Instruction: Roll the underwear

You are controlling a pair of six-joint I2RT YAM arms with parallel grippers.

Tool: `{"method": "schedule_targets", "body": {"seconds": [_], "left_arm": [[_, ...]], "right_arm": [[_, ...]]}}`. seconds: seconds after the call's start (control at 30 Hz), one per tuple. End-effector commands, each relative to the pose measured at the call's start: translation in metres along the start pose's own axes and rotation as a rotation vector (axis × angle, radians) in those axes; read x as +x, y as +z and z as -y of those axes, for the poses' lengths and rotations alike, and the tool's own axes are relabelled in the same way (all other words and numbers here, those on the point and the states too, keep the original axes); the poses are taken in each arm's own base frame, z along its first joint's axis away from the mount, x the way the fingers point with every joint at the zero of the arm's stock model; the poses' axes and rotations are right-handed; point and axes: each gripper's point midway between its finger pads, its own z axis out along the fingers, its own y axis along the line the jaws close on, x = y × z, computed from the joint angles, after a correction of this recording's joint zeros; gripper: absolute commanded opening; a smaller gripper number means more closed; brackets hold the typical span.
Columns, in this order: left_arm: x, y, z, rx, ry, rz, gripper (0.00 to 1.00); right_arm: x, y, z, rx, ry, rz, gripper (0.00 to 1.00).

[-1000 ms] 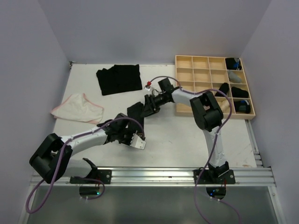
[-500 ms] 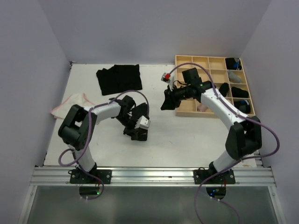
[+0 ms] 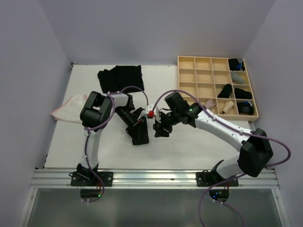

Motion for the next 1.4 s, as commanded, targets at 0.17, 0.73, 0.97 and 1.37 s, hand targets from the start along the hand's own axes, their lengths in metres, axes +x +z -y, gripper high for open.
{"method": "schedule_targets", "body": {"seconds": [0.17,0.73,0.97,1.37], "left_arm": [[0.063,0.003,-0.061,-0.115,0.012,-0.286,0.03],[0.062,0.005,-0.062,-0.123,0.002,-0.268,0.15],[0.062,0.006,-0.061,-0.127,0.006,-0.263,0.17],[-0.05,-0.068,-0.031,-0.335,0.198,0.058,0.44]], "right_arm": [[-0.015,0.072,0.001,-0.047,-0.223,-0.013,0.53],[0.016,0.148,-0.023,-0.084,-0.407,-0.093,0.55],[0.036,0.162,-0.019,-0.08,-0.416,-0.13,0.32],[0.061,0.153,-0.062,-0.316,-0.223,-0.16,0.0]]}}
